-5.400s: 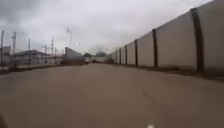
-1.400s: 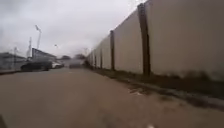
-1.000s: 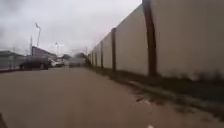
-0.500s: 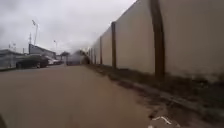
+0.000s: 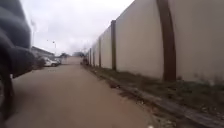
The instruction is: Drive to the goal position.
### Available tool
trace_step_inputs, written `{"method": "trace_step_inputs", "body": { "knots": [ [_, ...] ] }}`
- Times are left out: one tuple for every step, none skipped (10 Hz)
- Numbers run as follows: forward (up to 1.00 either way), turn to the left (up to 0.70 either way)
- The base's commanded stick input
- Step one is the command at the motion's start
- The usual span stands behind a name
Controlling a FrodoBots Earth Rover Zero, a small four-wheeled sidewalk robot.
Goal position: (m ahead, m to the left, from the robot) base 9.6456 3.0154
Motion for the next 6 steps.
{"method": "trace_step_inputs", "body": {
  "knots": [
    [1.0, 0.27],
    [1.0, 0.27],
    [1.0, 0.27],
    [1.0, 0.27],
    [1.0, 0.27],
    [1.0, 0.27]
  ]
}}
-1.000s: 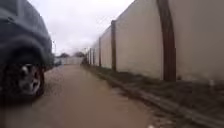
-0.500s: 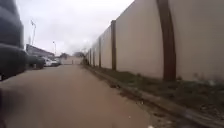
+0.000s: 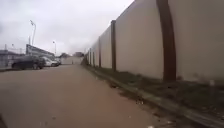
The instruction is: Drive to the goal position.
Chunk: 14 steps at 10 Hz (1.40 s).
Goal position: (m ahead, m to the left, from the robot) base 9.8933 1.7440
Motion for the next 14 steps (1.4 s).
{"method": "trace_step_inputs", "body": {
  "knots": [
    [1.0, 0.27],
    [1.0, 0.27],
    [1.0, 0.27],
    [1.0, 0.27],
    [1.0, 0.27],
    [1.0, 0.27],
    [1.0, 0.27],
    [1.0, 0.27],
    [1.0, 0.0],
    [1.0, 0.0],
    [1.0, 0.0],
    [1.0, -0.09],
    [1.0, -0.25],
    [1.0, -0.27]
  ]
}}
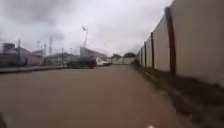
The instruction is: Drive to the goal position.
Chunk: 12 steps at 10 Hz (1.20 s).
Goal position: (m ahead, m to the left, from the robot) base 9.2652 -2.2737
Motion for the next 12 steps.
{"method": "trace_step_inputs", "body": {
  "knots": [
    [1.0, -0.27],
    [1.0, -0.27],
    [1.0, -0.27],
    [1.0, -0.27],
    [1.0, -0.27],
    [1.0, -0.27],
    [1.0, -0.27],
    [1.0, -0.27],
    [1.0, -0.27],
    [1.0, -0.27],
    [1.0, -0.18],
    [1.0, -0.01]
  ]
}}
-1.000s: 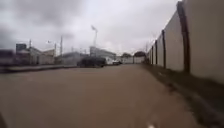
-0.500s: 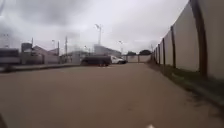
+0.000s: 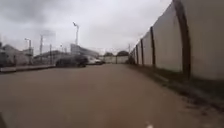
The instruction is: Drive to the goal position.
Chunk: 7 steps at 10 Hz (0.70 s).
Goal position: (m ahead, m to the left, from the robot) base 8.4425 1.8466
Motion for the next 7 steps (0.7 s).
{"method": "trace_step_inputs", "body": {
  "knots": [
    [1.0, 0.0],
    [1.0, 0.0],
    [1.0, 0.0],
    [1.0, 0.0],
    [1.0, 0.0],
    [1.0, 0.27],
    [1.0, 0.27]
  ]
}}
